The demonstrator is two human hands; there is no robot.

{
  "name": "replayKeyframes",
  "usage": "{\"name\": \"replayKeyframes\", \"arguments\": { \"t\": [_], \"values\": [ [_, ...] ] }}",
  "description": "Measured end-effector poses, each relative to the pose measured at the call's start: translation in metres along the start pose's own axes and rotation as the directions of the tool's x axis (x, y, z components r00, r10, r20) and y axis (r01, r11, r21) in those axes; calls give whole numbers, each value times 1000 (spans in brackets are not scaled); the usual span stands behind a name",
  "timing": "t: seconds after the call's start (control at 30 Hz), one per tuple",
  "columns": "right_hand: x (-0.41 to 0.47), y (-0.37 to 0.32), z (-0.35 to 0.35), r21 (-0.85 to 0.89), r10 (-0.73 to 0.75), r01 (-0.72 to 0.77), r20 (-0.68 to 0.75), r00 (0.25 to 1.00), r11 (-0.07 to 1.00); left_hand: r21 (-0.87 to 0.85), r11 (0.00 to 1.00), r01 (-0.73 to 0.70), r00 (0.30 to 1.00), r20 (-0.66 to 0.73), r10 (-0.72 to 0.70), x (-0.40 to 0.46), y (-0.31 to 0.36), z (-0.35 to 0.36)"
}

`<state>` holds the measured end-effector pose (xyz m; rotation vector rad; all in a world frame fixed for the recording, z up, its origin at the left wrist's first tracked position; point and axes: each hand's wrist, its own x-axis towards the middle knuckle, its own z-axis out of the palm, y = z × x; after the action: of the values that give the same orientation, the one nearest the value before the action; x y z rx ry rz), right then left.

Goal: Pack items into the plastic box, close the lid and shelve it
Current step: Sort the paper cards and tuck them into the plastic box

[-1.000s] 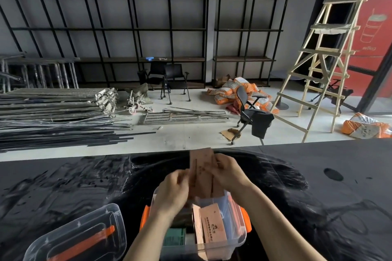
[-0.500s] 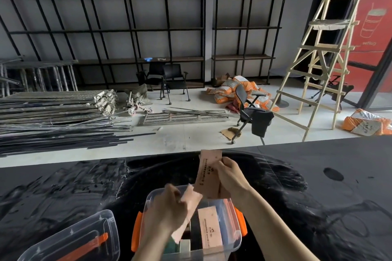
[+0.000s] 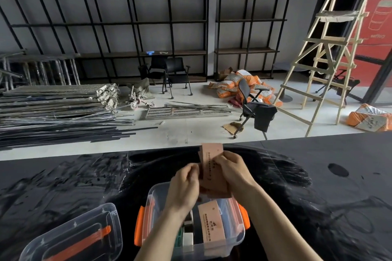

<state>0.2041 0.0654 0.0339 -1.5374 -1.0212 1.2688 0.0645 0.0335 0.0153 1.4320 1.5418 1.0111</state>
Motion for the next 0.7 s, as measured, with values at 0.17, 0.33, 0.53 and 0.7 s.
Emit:
{"name": "replayKeyframes", "arguments": {
  "t": [0.17, 0.33, 0.53, 0.7],
  "values": [
    [6, 1, -27, 14, 55, -53, -167, 984, 998, 703, 711, -5, 952, 222, -213, 1, -30, 29],
    [1, 14, -24, -40, 54, -59, -106, 993, 997, 845, 531, -65, 932, 242, -270, -9, -45, 62],
    [1, 23, -23, -89, 50, -59, -97, 994, 994, 777, 628, 32, 962, 147, -231, -4, -42, 60],
    [1, 16, -24, -24, 68, -70, -75, 995, 997, 533, 846, 18, 988, 121, -98, -1, -30, 22]
  ]
}}
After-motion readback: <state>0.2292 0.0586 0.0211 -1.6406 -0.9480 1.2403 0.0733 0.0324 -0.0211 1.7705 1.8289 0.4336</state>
